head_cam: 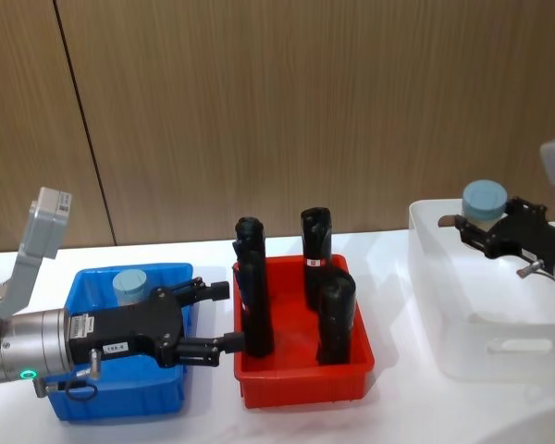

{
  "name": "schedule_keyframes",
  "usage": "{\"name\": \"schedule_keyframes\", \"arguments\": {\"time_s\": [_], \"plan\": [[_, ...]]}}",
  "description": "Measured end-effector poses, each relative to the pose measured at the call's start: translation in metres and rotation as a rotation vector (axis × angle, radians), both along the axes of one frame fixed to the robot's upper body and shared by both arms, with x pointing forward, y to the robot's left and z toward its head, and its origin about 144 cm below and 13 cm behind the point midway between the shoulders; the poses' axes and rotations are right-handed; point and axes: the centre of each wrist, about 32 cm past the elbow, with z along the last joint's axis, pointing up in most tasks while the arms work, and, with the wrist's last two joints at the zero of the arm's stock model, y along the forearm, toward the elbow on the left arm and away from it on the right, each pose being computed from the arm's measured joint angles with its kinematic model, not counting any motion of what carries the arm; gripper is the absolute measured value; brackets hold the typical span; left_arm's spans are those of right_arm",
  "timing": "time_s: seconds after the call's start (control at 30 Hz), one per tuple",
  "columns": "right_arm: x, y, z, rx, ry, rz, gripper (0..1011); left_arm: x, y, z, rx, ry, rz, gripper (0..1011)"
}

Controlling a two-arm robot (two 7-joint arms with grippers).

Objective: Pick the cotton swabs from the blue box and place them into the white box.

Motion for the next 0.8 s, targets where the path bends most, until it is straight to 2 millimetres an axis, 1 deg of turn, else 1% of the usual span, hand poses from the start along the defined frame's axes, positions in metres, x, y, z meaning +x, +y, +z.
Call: {"name": "schedule_keyframes", "arguments": {"time_s": [0.27, 0.33, 0.37, 0.5, 0.57, 0.6, 0.63, 0.7, 0.73, 0.8], "plan": [[0.008, -0.008, -0.012, -0.014, 0.035, -0.044, 636, 0.000, 0.000, 0.000, 0.000, 0.000, 0.000, 1004], [0.008, -0.009, -0.014, -0.015, 0.040, -0.048, 653, 0.000, 0.000, 0.000, 0.000, 0.000, 0.000, 1004], [0.009, -0.009, -0.014, -0.015, 0.042, -0.050, 695, 0.000, 0.000, 0.000, 0.000, 0.000, 0.000, 1004], [0.010, -0.010, -0.018, -0.020, 0.049, -0.056, 768, 0.000, 0.000, 0.000, 0.000, 0.000, 0.000, 1004], [0.010, -0.011, -0.019, -0.021, 0.050, -0.057, 841, 0.000, 0.000, 0.000, 0.000, 0.000, 0.000, 1004], [0.010, -0.011, -0.021, -0.021, 0.052, -0.058, 893, 0.000, 0.000, 0.000, 0.000, 0.000, 0.000, 1004], [0.010, -0.011, -0.021, -0.022, 0.052, -0.058, 893, 0.000, 0.000, 0.000, 0.000, 0.000, 0.000, 1004], [0.010, -0.011, -0.022, -0.023, 0.051, -0.057, 941, 0.000, 0.000, 0.000, 0.000, 0.000, 0.000, 1004], [0.010, -0.011, -0.022, -0.025, 0.051, -0.057, 982, 0.000, 0.000, 0.000, 0.000, 0.000, 0.000, 1004], [0.010, -0.011, -0.022, -0.026, 0.050, -0.055, 1001, 0.000, 0.000, 0.000, 0.000, 0.000, 0.000, 1004]]}}
